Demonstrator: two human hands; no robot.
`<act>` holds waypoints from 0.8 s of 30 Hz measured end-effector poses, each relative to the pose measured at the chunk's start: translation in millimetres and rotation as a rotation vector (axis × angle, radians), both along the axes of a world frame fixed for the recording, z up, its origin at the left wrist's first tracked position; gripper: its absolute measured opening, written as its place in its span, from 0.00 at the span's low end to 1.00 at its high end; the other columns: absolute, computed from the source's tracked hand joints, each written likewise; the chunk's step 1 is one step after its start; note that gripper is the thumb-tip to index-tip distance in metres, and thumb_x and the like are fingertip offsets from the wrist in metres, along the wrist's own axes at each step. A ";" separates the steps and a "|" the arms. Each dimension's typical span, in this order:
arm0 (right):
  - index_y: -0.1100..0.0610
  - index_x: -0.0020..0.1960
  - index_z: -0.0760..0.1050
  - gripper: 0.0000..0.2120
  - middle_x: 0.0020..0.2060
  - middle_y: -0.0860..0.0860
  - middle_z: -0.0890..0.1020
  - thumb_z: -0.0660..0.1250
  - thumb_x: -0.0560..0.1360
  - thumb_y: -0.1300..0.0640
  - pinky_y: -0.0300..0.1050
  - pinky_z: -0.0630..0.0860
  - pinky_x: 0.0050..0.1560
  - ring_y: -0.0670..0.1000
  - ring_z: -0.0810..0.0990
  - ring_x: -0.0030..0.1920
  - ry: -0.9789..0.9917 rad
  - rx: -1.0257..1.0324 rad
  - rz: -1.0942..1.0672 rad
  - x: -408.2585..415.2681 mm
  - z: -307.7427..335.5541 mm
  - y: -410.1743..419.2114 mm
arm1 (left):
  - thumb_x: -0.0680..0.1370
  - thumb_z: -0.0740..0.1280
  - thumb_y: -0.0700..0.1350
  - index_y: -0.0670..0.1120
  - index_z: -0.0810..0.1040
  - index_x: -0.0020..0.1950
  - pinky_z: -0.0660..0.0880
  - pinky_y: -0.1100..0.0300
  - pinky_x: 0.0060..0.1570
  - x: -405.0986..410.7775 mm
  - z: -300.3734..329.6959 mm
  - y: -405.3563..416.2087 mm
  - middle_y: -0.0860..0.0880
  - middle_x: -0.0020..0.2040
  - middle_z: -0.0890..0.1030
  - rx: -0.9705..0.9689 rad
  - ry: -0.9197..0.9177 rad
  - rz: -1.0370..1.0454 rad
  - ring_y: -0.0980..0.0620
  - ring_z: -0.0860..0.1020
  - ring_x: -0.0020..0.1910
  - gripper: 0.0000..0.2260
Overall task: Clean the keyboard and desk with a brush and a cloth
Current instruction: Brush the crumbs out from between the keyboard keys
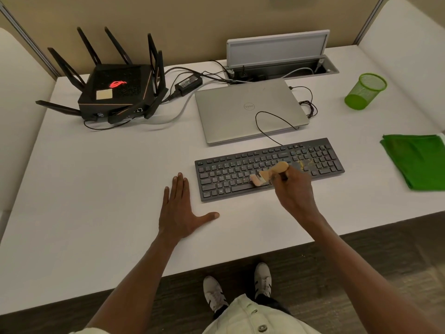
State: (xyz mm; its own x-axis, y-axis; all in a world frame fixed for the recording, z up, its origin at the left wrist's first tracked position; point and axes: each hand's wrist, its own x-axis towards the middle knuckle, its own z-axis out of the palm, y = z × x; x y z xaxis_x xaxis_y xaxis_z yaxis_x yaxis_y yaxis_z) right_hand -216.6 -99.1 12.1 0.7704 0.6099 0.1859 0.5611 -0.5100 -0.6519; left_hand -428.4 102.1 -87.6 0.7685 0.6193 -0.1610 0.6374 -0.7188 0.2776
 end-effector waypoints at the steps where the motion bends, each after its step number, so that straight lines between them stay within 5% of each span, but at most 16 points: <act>1: 0.58 0.38 0.74 0.11 0.26 0.46 0.73 0.65 0.79 0.61 0.32 0.64 0.27 0.43 0.72 0.26 0.001 0.022 0.013 -0.8 2.6 6.7 | 0.62 0.50 0.88 0.41 0.40 0.83 0.39 0.48 0.81 0.1 -0.1 -0.2 0.46 0.83 0.35 0.002 0.004 0.000 0.50 0.34 0.81 0.66; 5: 0.55 0.39 0.74 0.10 0.26 0.42 0.71 0.64 0.79 0.60 0.31 0.65 0.27 0.41 0.73 0.27 0.007 0.065 0.049 -4.4 11.0 36.6 | 0.63 0.50 0.87 0.41 0.40 0.83 0.38 0.48 0.80 0.6 0.6 -0.2 0.46 0.82 0.34 0.012 0.018 -0.001 0.50 0.34 0.81 0.66; 14: 0.59 0.33 0.72 0.15 0.24 0.50 0.75 0.62 0.79 0.61 0.39 0.64 0.23 0.45 0.70 0.23 -0.005 -0.007 0.062 -5.7 1.6 43.9 | 0.61 0.47 0.88 0.41 0.39 0.83 0.39 0.47 0.81 0.6 -1.2 0.4 0.45 0.82 0.34 0.009 0.034 -0.004 0.50 0.34 0.81 0.66; 24: 0.58 0.34 0.72 0.16 0.25 0.45 0.74 0.61 0.81 0.60 0.33 0.66 0.26 0.41 0.70 0.23 -0.051 0.005 0.127 -1.8 6.6 46.8 | 0.59 0.45 0.89 0.40 0.38 0.82 0.36 0.48 0.80 2.2 0.5 3.8 0.44 0.82 0.33 -0.031 0.047 -0.016 0.49 0.32 0.81 0.68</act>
State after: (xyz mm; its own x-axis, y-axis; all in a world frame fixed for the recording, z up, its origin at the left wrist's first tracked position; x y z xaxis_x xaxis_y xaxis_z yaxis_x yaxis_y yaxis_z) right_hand -218.5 -52.3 18.7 0.6768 0.7006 0.2262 0.6531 -0.4295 -0.6237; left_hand -426.2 106.0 -87.1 0.7695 0.6012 -0.2156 0.6386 -0.7206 0.2701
